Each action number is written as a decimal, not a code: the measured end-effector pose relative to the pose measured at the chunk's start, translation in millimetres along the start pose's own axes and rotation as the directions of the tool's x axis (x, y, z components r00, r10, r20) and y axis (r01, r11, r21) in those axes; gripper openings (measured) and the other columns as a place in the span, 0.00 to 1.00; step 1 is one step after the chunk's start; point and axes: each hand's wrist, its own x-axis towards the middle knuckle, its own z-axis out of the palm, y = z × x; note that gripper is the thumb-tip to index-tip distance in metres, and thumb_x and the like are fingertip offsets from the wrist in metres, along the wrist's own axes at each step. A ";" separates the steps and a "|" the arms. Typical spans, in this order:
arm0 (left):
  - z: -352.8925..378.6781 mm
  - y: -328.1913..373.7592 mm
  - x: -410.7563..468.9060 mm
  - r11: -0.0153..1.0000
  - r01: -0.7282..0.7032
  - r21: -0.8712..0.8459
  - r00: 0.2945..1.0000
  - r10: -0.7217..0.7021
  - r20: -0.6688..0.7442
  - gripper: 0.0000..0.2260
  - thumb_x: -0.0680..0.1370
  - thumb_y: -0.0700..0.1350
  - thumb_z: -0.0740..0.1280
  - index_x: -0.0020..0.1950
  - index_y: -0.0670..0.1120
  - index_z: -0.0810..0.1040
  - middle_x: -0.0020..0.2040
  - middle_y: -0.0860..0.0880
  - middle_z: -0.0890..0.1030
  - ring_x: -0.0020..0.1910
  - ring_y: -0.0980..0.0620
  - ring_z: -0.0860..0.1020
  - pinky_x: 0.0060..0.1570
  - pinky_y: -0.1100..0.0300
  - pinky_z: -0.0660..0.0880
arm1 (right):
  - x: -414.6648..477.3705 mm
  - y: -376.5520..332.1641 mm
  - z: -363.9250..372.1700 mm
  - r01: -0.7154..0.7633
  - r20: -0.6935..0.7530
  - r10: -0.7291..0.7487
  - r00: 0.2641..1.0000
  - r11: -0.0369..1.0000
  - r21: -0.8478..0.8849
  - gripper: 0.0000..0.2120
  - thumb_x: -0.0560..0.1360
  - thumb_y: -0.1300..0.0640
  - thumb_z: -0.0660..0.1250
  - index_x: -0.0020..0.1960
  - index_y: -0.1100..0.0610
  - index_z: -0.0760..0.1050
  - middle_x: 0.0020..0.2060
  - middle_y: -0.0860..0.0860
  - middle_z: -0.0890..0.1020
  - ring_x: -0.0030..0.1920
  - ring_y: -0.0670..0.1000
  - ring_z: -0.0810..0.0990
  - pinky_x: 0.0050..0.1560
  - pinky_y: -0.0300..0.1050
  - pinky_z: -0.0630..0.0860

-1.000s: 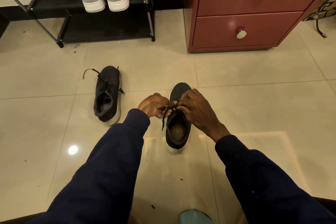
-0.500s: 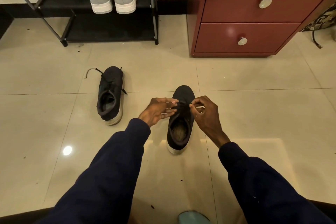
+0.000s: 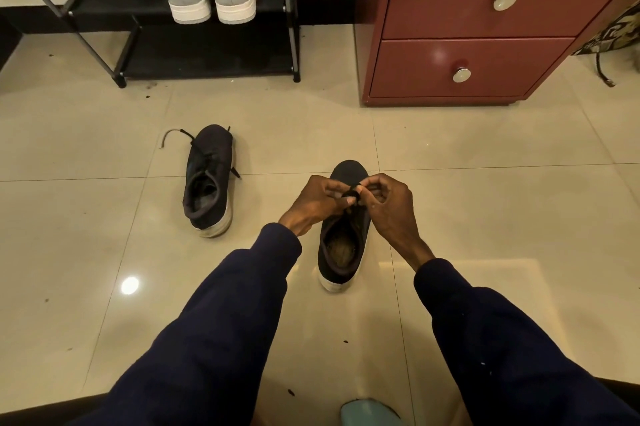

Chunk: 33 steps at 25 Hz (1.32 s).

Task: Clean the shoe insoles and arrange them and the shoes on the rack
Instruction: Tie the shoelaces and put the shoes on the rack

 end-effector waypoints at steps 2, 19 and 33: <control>-1.0 -1.7 -1.5 1.000 -0.013 -0.009 0.999 0.013 -0.046 0.07 0.78 0.39 0.74 0.55 0.38 0.85 0.46 0.41 0.86 0.46 0.48 0.85 0.51 0.52 0.83 | 0.8 1.7 -1.2 -0.038 0.008 0.038 0.999 0.999 0.022 0.03 0.77 0.59 0.71 0.50 0.57 0.80 0.42 0.49 0.84 0.42 0.46 0.84 0.43 0.40 0.82; -9.1 24.4 -11.5 0.887 0.031 -0.461 0.988 -0.096 -0.118 0.10 0.77 0.44 0.75 0.58 0.43 0.86 0.44 0.49 0.82 0.35 0.56 0.74 0.35 0.65 0.71 | 0.4 0.7 3.9 -0.072 0.133 0.072 0.988 0.997 -0.004 0.05 0.76 0.58 0.72 0.50 0.56 0.85 0.42 0.47 0.86 0.44 0.44 0.84 0.47 0.39 0.80; -41.1 49.7 -29.8 0.939 -0.149 0.309 0.853 0.280 -0.440 0.08 0.81 0.37 0.70 0.52 0.47 0.87 0.51 0.52 0.86 0.37 0.54 0.84 0.35 0.69 0.76 | 14.2 -32.4 15.5 -0.166 0.107 0.156 0.982 0.982 0.090 0.09 0.76 0.64 0.70 0.55 0.57 0.80 0.37 0.53 0.86 0.37 0.50 0.86 0.40 0.42 0.82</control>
